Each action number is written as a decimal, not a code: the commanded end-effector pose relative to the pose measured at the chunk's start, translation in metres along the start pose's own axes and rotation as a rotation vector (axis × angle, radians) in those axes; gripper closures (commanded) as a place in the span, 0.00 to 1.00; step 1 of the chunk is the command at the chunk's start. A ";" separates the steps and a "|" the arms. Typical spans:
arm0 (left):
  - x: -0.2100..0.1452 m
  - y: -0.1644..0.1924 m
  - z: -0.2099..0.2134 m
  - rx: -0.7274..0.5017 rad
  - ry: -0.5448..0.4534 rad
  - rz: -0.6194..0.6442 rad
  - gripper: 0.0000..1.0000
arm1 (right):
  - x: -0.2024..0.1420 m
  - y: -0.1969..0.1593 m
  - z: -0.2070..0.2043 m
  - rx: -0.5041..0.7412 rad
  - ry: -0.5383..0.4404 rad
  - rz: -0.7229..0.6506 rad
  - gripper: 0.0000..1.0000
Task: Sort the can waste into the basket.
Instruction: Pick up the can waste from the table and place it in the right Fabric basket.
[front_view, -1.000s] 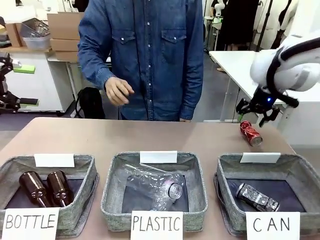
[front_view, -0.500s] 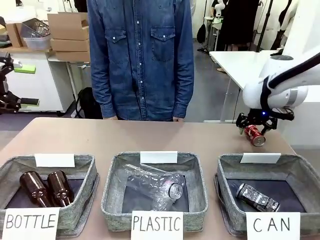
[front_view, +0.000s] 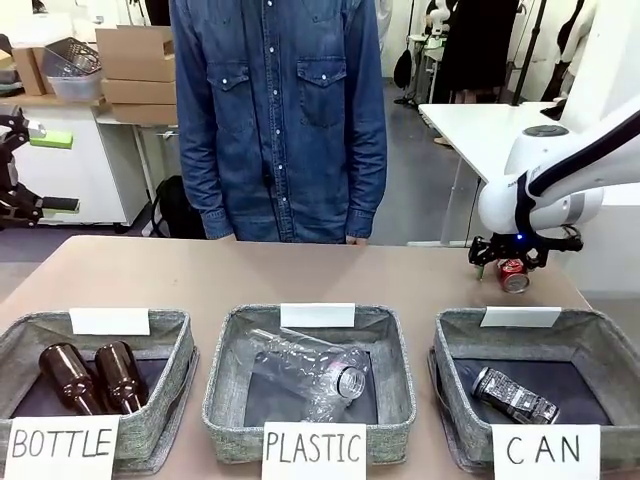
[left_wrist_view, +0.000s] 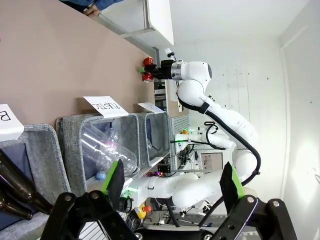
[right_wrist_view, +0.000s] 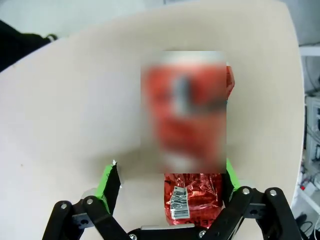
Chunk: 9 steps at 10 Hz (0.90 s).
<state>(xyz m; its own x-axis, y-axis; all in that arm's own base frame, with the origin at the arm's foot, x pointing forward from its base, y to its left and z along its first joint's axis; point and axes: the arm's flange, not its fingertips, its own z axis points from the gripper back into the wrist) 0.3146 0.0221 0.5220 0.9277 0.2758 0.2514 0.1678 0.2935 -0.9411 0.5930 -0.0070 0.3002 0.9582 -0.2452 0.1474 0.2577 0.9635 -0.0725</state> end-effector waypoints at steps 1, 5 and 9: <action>-0.001 -0.001 0.002 0.005 0.009 -0.010 0.00 | -0.002 0.004 -0.001 -0.025 -0.044 -0.035 0.00; -0.001 -0.001 0.002 0.005 0.009 -0.010 0.00 | -0.002 0.001 0.003 0.004 -0.065 -0.049 0.60; -0.001 -0.001 0.002 0.005 0.009 -0.010 0.00 | -0.002 -0.002 0.004 0.009 -0.067 -0.060 1.00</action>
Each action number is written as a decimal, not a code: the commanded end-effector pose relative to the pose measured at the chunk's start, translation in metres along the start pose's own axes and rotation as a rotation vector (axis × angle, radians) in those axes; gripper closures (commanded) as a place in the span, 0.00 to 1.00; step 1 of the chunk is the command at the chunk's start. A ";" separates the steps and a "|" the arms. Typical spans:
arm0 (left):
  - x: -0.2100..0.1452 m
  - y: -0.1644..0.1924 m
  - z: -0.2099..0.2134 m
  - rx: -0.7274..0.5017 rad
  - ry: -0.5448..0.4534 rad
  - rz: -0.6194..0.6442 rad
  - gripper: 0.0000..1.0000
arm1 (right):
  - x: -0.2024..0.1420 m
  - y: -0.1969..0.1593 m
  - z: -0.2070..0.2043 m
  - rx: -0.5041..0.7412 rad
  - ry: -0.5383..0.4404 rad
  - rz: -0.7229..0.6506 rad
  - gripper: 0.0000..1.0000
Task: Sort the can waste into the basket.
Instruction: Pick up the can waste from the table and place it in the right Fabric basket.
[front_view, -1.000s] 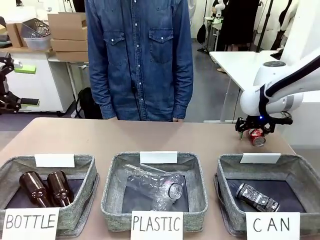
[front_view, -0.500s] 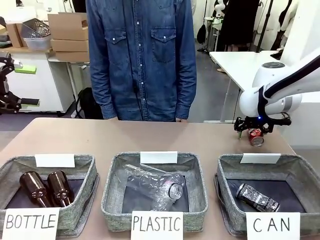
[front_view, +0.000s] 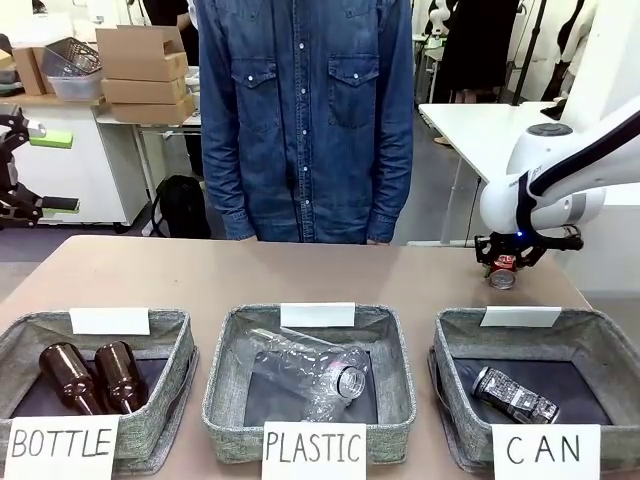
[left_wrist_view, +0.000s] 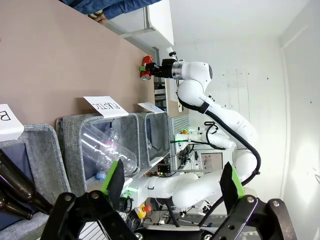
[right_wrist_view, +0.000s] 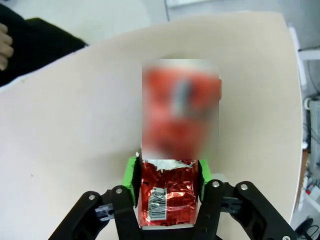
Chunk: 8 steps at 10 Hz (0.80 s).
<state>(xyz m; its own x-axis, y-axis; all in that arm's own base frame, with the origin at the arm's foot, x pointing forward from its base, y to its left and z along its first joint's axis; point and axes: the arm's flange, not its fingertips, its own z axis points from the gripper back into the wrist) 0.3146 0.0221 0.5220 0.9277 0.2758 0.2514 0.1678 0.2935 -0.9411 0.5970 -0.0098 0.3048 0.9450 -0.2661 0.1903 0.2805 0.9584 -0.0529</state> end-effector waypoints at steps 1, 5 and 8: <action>-0.001 -0.001 0.002 0.005 0.009 -0.010 0.00 | -0.007 0.000 0.001 -0.008 -0.022 -0.035 0.87; -0.001 -0.001 0.002 0.005 0.009 -0.010 0.00 | -0.008 -0.002 -0.001 -0.008 -0.006 -0.032 1.00; -0.001 -0.001 0.002 0.005 0.009 -0.010 0.00 | -0.025 -0.009 0.043 0.060 -0.033 0.024 1.00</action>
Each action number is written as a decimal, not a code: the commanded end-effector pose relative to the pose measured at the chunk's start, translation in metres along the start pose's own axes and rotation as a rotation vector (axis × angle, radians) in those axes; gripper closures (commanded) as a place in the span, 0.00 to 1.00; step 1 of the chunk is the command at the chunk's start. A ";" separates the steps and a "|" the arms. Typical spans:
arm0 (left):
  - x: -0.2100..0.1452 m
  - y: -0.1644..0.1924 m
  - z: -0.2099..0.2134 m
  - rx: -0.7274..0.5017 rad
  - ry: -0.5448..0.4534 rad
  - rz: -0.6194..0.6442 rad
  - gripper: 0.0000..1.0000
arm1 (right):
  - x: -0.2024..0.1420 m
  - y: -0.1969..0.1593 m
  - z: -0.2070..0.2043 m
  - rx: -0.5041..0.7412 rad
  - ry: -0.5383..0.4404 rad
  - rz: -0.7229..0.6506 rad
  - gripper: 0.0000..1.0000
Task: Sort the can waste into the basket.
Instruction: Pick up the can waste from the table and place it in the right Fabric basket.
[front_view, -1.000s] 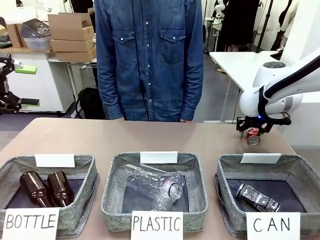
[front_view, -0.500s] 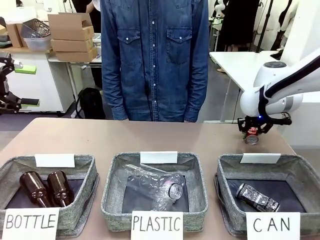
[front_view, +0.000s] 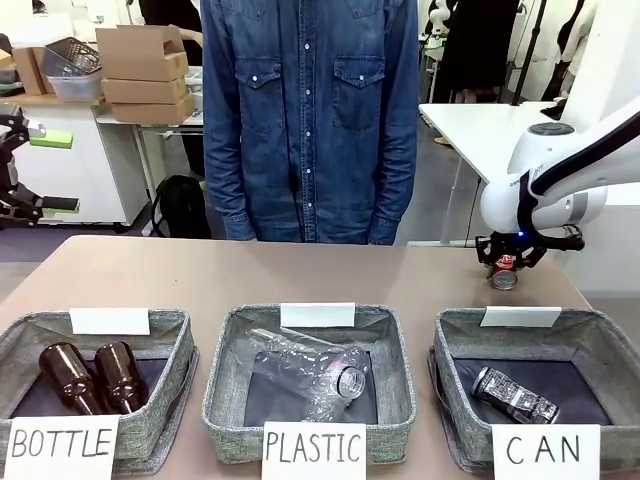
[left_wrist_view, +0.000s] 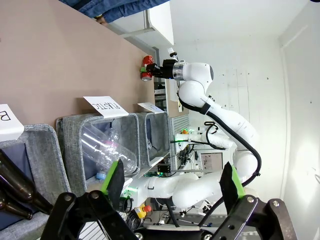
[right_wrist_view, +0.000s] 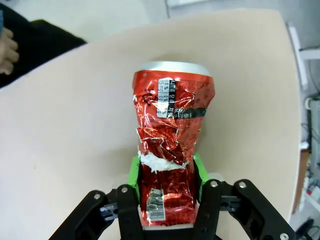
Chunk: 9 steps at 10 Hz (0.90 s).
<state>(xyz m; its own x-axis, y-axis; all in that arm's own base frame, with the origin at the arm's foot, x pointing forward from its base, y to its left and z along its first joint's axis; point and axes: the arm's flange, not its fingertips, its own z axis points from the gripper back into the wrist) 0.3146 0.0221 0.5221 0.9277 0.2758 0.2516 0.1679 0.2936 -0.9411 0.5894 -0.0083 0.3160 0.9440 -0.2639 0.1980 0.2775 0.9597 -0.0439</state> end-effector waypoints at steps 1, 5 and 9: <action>-0.001 -0.001 0.002 0.005 0.009 -0.010 0.00 | -0.036 -0.018 0.078 0.100 -0.061 0.101 1.00; -0.001 -0.001 0.002 0.005 0.009 -0.010 0.00 | -0.142 -0.069 0.210 0.217 0.051 0.563 1.00; -0.001 -0.001 0.002 0.005 0.009 -0.010 0.00 | -0.254 -0.076 0.230 0.228 0.100 1.433 1.00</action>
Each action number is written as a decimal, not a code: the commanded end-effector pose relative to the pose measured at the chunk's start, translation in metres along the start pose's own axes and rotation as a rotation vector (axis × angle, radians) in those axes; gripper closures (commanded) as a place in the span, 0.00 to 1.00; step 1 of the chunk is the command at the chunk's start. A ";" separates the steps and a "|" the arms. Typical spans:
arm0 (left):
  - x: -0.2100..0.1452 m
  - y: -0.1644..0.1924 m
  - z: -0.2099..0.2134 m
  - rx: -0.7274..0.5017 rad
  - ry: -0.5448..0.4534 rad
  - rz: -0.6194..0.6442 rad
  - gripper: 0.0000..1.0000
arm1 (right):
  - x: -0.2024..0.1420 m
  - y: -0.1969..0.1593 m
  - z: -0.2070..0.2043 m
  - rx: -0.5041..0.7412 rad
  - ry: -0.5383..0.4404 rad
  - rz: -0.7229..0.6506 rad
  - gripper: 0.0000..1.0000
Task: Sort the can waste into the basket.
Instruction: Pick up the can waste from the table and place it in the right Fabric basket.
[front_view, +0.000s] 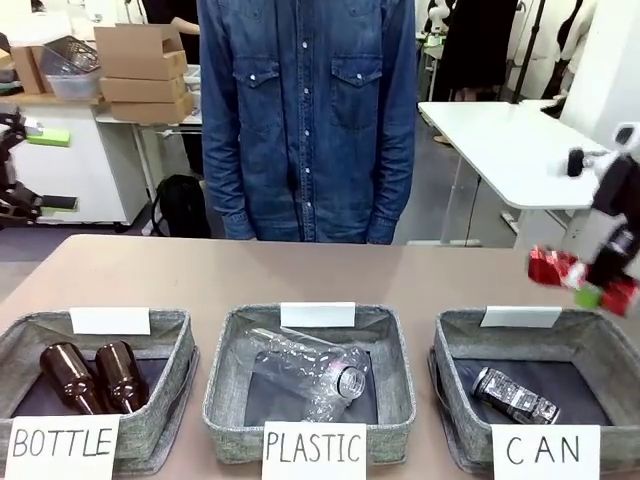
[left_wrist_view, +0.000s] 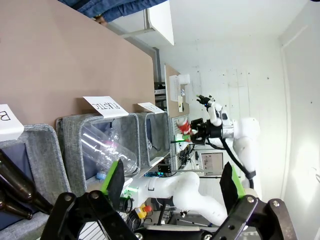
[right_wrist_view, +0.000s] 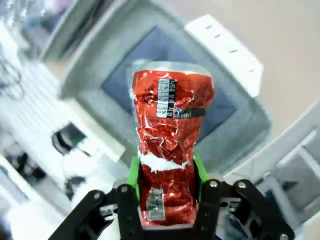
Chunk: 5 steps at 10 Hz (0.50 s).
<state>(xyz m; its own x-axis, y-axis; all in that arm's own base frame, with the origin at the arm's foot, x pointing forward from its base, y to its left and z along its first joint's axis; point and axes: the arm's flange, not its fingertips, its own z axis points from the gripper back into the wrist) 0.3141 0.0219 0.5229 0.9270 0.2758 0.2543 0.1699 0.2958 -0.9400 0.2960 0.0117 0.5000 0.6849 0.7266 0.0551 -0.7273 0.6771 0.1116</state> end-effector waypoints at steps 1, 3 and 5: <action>-0.001 0.000 0.002 0.003 0.010 -0.008 0.00 | -0.013 0.011 -0.011 -0.109 0.032 0.544 1.00; -0.001 0.000 0.002 0.003 0.010 -0.008 0.00 | -0.014 0.014 -0.014 -0.123 0.026 0.662 1.00; -0.001 0.000 0.002 0.003 0.010 -0.008 0.00 | -0.009 0.007 -0.014 -0.110 0.034 0.631 1.00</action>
<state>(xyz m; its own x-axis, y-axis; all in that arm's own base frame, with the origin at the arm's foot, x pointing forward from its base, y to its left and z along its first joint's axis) 0.3141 0.0222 0.5228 0.9269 0.2765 0.2539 0.1692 0.2958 -0.9401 0.2840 0.0258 0.5028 0.1293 0.9914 0.0175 -0.9911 0.1298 -0.0296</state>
